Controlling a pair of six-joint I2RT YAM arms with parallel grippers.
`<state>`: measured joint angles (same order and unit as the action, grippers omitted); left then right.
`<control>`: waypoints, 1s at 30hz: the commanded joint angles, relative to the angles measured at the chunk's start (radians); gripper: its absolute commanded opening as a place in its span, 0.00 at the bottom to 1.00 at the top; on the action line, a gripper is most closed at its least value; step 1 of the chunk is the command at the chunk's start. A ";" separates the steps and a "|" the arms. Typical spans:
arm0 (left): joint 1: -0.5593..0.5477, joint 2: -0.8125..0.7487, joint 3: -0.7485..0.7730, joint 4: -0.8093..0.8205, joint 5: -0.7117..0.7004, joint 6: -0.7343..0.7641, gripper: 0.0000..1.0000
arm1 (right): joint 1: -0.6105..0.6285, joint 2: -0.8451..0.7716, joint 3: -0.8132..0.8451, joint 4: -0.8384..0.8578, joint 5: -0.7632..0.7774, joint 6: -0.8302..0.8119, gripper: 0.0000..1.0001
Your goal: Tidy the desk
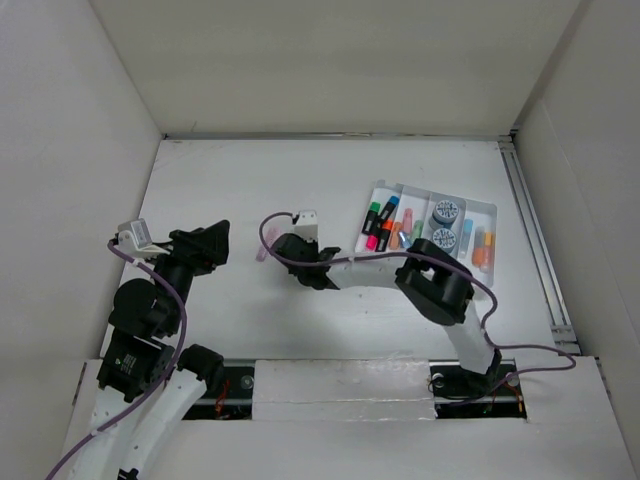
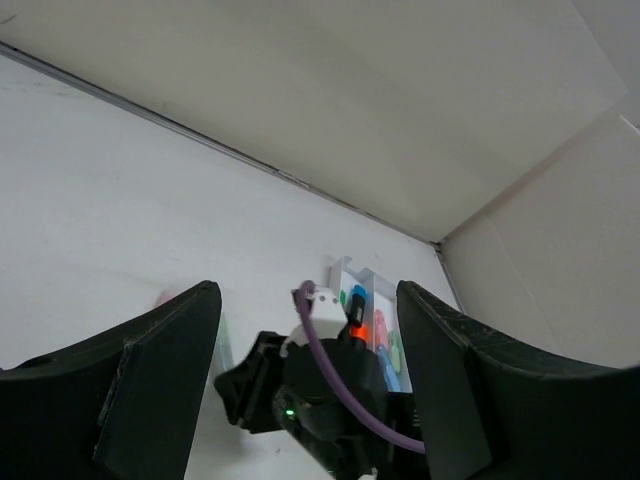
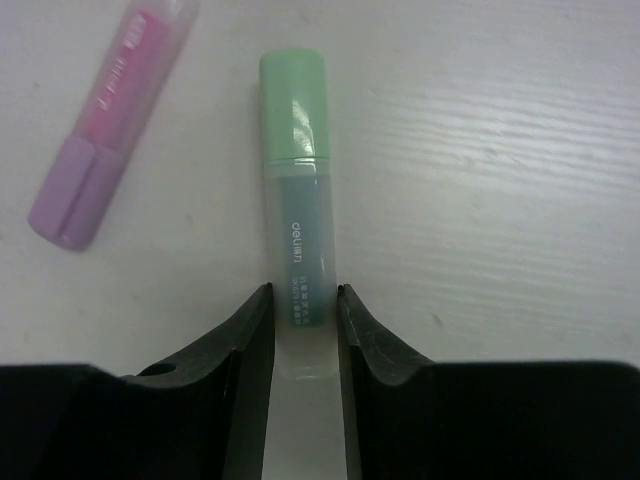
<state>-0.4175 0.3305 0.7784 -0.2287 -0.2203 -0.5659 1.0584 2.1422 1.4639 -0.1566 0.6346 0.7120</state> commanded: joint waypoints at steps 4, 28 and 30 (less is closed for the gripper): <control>-0.003 0.004 0.009 0.043 0.012 0.006 0.67 | -0.244 -0.594 -0.447 0.326 -0.212 0.105 0.10; -0.003 0.002 0.004 0.045 0.021 0.009 0.67 | -1.514 -0.920 -1.125 0.735 -1.204 0.323 0.18; -0.003 0.001 0.004 0.045 0.019 0.009 0.67 | -1.538 -0.837 -1.133 0.817 -1.256 0.357 0.21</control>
<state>-0.4175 0.3325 0.7784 -0.2279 -0.2100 -0.5655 -0.4465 1.2476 0.3439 0.4709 -0.4168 1.0279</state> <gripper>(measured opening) 0.668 0.327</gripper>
